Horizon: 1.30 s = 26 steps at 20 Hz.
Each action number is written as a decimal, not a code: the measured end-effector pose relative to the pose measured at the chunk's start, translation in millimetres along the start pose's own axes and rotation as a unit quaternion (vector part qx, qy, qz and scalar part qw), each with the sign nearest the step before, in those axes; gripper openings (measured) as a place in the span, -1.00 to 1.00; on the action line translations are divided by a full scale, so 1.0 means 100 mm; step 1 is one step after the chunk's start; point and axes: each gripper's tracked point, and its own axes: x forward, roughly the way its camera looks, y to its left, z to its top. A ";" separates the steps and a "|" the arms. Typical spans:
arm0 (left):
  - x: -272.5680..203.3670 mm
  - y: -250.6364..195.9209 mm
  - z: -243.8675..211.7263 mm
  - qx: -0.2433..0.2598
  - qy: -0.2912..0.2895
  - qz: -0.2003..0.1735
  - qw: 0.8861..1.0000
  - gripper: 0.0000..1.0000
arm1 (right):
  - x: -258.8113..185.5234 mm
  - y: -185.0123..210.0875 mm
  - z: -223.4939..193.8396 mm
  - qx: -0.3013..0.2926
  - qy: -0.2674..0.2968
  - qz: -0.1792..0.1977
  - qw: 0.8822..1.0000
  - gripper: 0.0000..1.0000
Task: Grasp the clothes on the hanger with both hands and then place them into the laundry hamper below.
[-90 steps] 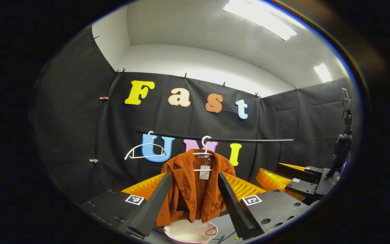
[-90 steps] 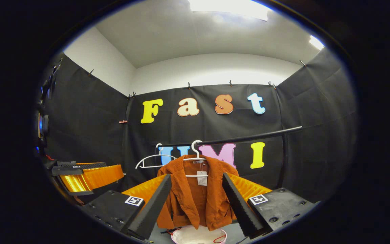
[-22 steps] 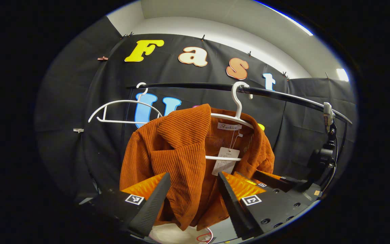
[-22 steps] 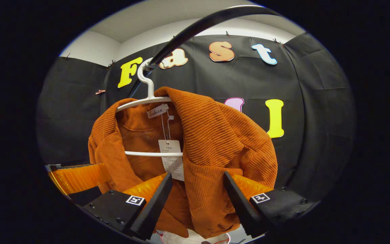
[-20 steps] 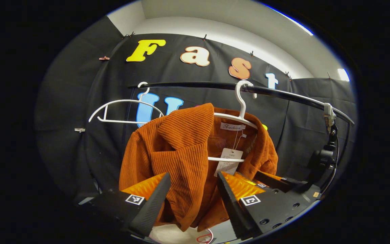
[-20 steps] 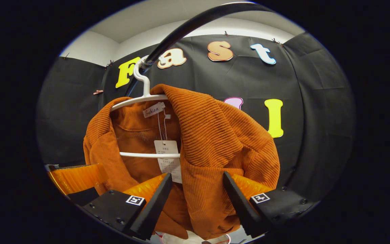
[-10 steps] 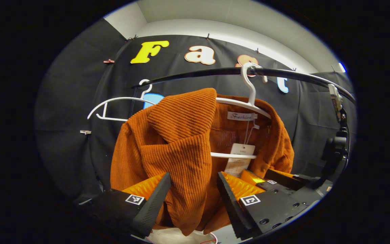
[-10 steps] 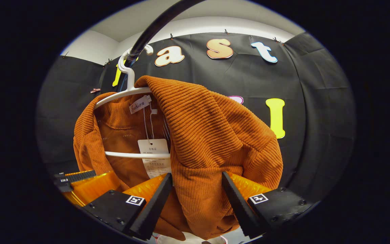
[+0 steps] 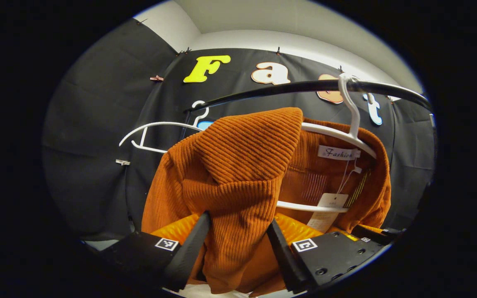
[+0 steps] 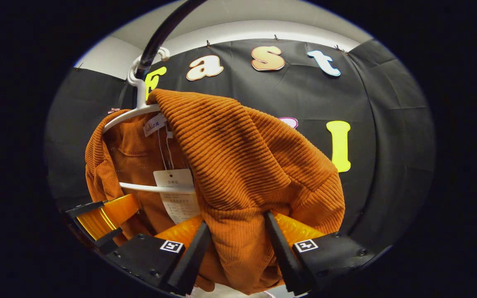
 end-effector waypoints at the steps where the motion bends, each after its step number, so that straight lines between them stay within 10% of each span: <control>1: -0.02 0.03 -0.01 0.002 0.000 0.000 1.000 0.35 | 0.02 0.02 0.01 -0.001 -0.002 0.009 1.000 0.54; 2: -0.01 0.14 0.00 0.003 -0.003 0.017 1.000 0.19 | 0.05 -0.01 0.00 -0.014 0.001 0.012 1.000 0.38; 4: 0.02 0.20 0.05 -0.006 -0.003 0.009 1.000 -0.81 | 0.08 -0.07 0.09 -0.032 -0.011 0.022 0.999 -0.85; 15: -0.45 0.72 0.57 -0.019 -0.017 0.025 0.999 -0.89 | -0.35 -0.70 0.50 0.018 -0.062 0.033 0.997 -0.77; 26: -0.42 0.92 1.34 0.096 -0.126 0.037 0.987 -0.90 | -0.19 -0.89 1.00 0.042 -0.122 0.017 0.992 -0.77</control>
